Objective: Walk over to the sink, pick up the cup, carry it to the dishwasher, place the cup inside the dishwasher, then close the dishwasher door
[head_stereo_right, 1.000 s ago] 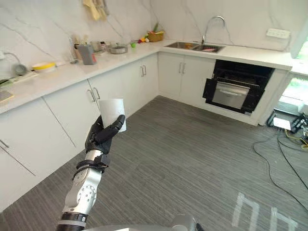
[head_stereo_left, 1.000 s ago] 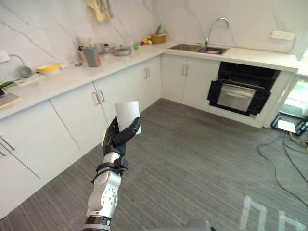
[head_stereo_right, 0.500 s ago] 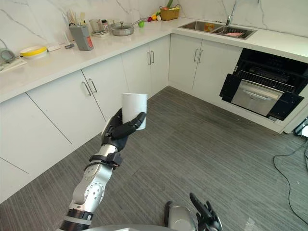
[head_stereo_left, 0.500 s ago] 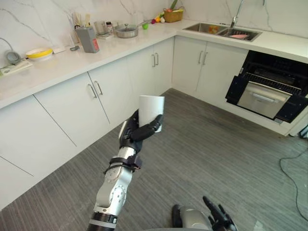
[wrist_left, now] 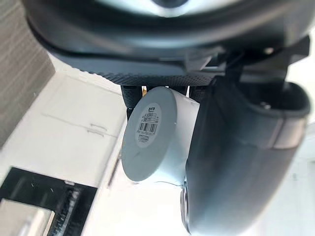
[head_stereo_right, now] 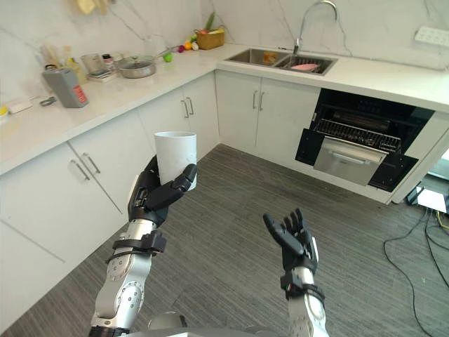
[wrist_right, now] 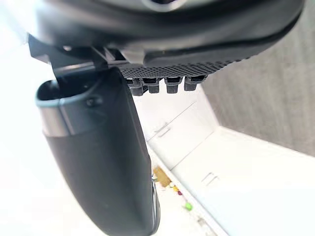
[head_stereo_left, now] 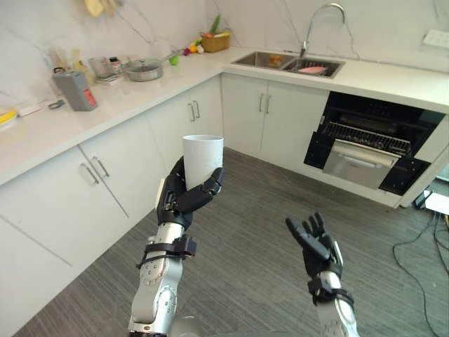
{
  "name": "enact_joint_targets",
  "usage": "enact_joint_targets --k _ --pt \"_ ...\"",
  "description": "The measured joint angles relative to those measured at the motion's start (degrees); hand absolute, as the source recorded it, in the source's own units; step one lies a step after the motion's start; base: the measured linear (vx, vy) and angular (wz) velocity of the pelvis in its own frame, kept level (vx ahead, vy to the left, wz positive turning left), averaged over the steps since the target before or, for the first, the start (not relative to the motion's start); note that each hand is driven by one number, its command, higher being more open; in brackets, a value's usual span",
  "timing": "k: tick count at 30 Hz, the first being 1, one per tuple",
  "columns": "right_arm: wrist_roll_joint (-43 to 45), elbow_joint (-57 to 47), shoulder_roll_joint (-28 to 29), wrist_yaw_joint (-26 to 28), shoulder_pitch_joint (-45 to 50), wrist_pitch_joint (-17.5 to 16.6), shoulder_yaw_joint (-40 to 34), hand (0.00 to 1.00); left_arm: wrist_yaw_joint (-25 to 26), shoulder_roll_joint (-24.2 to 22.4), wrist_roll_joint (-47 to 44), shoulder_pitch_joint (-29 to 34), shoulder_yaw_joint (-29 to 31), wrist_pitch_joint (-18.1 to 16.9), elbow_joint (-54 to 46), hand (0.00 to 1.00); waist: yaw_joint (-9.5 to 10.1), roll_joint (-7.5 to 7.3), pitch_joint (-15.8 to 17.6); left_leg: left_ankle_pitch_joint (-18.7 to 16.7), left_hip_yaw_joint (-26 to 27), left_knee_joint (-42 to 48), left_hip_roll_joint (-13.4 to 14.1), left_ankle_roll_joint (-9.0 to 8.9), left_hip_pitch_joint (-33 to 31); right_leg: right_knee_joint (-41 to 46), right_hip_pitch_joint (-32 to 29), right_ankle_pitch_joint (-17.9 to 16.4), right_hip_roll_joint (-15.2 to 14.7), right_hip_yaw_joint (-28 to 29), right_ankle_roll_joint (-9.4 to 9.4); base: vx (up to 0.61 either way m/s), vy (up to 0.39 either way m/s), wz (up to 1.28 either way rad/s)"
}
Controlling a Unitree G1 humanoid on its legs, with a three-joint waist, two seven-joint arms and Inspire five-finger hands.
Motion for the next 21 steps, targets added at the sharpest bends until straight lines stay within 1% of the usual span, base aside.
enact_joint_targets --k 1,2,3,4,5,6,7,8,9,10,11,12,13,14,15,16,17,18,19,20,21 --pt "-0.02 0.00 -0.15 0.19 -0.20 0.28 0.08 1.00 -0.07 0.10 0.69 0.04 0.01 -0.34 -0.05 0.00 0.17 0.07 -0.04 0.49 0.11 -0.79 0.00 -0.13 -0.39 -0.65 1.19 -0.38 -0.09 1.03 0.63 0.58 0.299 -0.84" --pt "-0.04 -0.03 -0.21 0.50 -0.24 0.51 0.03 1.00 -0.05 0.43 1.06 0.04 0.04 -0.84 -0.05 0.00 0.38 0.43 -0.26 1.69 0.93 -2.00 -0.06 0.27 -0.08 -1.27 3.48 -1.98 -0.21 2.83 2.23 0.43 0.234 -0.76" --pt "-0.04 0.04 0.04 0.52 -0.27 0.64 -0.01 1.00 0.00 0.88 1.13 0.03 0.09 -1.32 -0.01 0.00 0.72 0.23 -0.20 5.56 0.33 -1.40 -0.28 1.49 0.63 -1.04 4.56 -3.31 -0.57 4.03 2.57 0.55 0.309 -0.96" --pt "-0.08 0.06 0.35 0.74 0.04 1.22 0.11 1.00 0.49 1.61 1.91 0.54 0.30 -1.69 0.05 0.00 1.01 -0.91 -0.48 9.00 -0.58 0.31 -1.38 2.87 1.82 0.08 5.66 -4.76 -1.90 5.56 2.08 0.54 0.302 -0.94" --pt "-0.18 -0.03 0.04 1.23 0.16 1.55 0.04 1.00 0.91 1.59 2.10 1.08 1.09 -1.71 0.04 0.00 1.06 -1.40 -0.88 9.11 -1.74 3.30 -3.09 3.67 1.99 2.13 5.79 -5.08 -3.37 5.48 2.18 0.53 0.296 -0.86" --pt "-0.33 -0.17 -0.07 1.48 0.17 1.69 0.01 1.00 1.04 1.53 2.08 1.33 1.63 -1.71 0.02 0.00 1.06 -1.34 -0.92 9.03 -1.98 4.74 -3.89 5.43 2.26 3.48 5.77 -5.08 -3.97 5.27 2.19 0.53 0.300 -0.60" --pt "-1.20 -0.27 0.37 1.60 0.44 1.87 -0.28 1.00 1.01 1.44 2.08 1.66 2.85 -1.66 0.06 0.00 0.60 -2.34 -1.25 6.72 -0.69 6.69 -5.25 7.07 3.43 7.37 5.50 -5.11 -6.07 4.08 2.51 0.55 0.285 -0.30" --pt "-1.51 -0.28 0.37 1.60 0.56 1.91 -0.36 1.00 0.93 1.46 2.09 1.68 3.29 -1.66 0.06 0.00 0.53 -2.89 -1.42 5.49 -0.04 7.27 -6.02 7.60 4.43 10.39 4.88 -4.94 -7.31 3.08 3.03 0.53 0.268 -0.17" --pt "-1.80 -0.38 0.40 1.60 0.55 2.01 -0.36 1.00 0.80 1.58 2.13 1.66 3.90 -1.67 0.02 0.00 0.62 -3.36 -1.60 3.71 0.73 7.51 -7.47 8.42 6.30 17.36 2.96 -3.38 -9.39 0.34 6.59 0.48 0.229 -0.07" --pt "-1.95 -0.75 1.11 1.60 0.49 2.01 -0.26 1.00 0.19 1.94 2.13 1.64 4.56 -1.70 -0.11 0.00 0.92 -3.90 -1.59 2.30 1.32 6.70 -9.08 9.21 8.94 26.80 -0.61 0.10 -11.99 -2.64 12.73 0.41 0.209 0.00" --pt "-2.51 -1.23 2.25 1.55 0.30 2.00 -0.23 1.00 -0.06 2.84 2.16 1.39 4.80 -1.90 -0.28 0.00 0.98 -4.76 -1.36 1.38 1.32 4.44 -10.94 9.80 12.14 37.01 -4.84 6.90 -15.42 -4.56 17.18 0.47 0.216 0.06" --pt "-2.88 -1.27 2.75 1.40 0.22 2.02 0.02 1.00 -0.06 3.17 2.25 1.29 4.81 -1.89 -0.29 0.00 0.76 -5.10 -1.34 1.16 1.17 3.38 -11.59 10.11 13.67 41.82 -6.60 9.07 -17.20 -5.47 16.19 0.43 0.157 0.15" --pt "-4.31 -1.28 3.36 1.17 0.15 2.08 0.44 1.00 0.01 3.58 3.22 1.27 4.89 -1.94 -0.22 0.00 0.76 -4.86 -1.14 0.28 0.53 2.10 -12.19 10.46 16.48 50.59 -10.62 7.28 -19.91 -8.52 12.65 0.39 0.088 0.21" --pt "-4.61 -1.23 3.73 0.89 0.20 2.25 0.83 1.00 0.10 3.54 3.21 1.20 4.88 -2.02 -0.22 0.00 0.44 -4.03 -0.58 -0.81 -0.53 1.36 -11.69 10.32 19.20 55.65 -13.71 4.42 -20.52 -11.05 8.24 0.30 0.027 0.22" --pt "-4.56 -1.23 3.98 0.77 0.20 2.38 0.98 1.00 0.28 3.57 3.15 1.18 4.89 -2.24 -0.22 0.00 0.23 -3.75 -0.30 -1.32 -0.90 0.92 -11.29 10.24 20.50 56.67 -15.32 3.42 -20.27 -11.63 7.15 0.27 -0.036 0.22" --pt "-4.54 -1.27 4.60 0.75 0.25 2.55 1.05 1.00 0.75 3.72 3.11 1.12 4.93 -2.79 -0.22 0.00 -0.26 -3.22 0.17 -2.70 -1.36 0.19 -10.43 10.12 22.26 56.33 -19.49 1.79 -19.70 -12.39 5.85 0.24 -0.092 0.11" --pt "-4.54 -1.56 4.73 0.76 0.55 2.67 1.01 1.00 0.78 3.81 3.12 0.84 5.01 -3.23 -0.23 0.00 -0.48 -3.27 0.55 -4.37 -1.60 0.19 -9.40 9.33 23.86 52.77 -23.79 0.59 -19.23 -13.17 5.85 0.24 -0.114 0.08" --pt "-4.54 -1.85 4.70 0.82 0.99 2.70 0.91 1.00 0.64 3.81 3.13 0.73 4.99 -3.41 -0.25 0.00 -0.65 -3.23 0.84 -5.15 -1.79 0.27 -8.73 8.93 24.61 49.41 -25.48 0.29 -19.07 -13.98 5.75 0.26 -0.152 0.12" --pt "-4.53 -2.86 4.66 0.86 2.34 2.82 0.71 1.00 0.07 3.93 3.12 0.73 4.94 -3.57 -0.47 0.00 -1.20 -3.16 1.11 -6.62 -2.48 0.21 -7.22 7.91 25.75 38.39 -27.39 0.46 -18.65 -16.22 6.00 0.23 -0.141 0.18" --pt "-4.53 -3.40 4.66 1.08 3.06 2.84 0.52 1.00 -0.40 4.12 3.12 0.75 5.00 -3.58 -0.66 0.00 -1.43 -3.15 1.21 -7.23 -2.84 0.05 -6.56 7.42 26.41 30.47 -27.41 1.29 -18.18 -17.47 6.83 0.35 -0.210 0.18" --pt "-4.49 -4.30 4.63 1.61 4.19 2.87 0.17 1.00 -1.16 4.55 2.39 1.10 5.04 -3.35 -1.43 0.00 -1.59 -3.90 1.12 -8.59 -3.15 -0.77 -6.40 6.34 28.14 10.94 -25.98 5.78 -17.08 -19.30 7.70 0.46 -0.235 0.13"
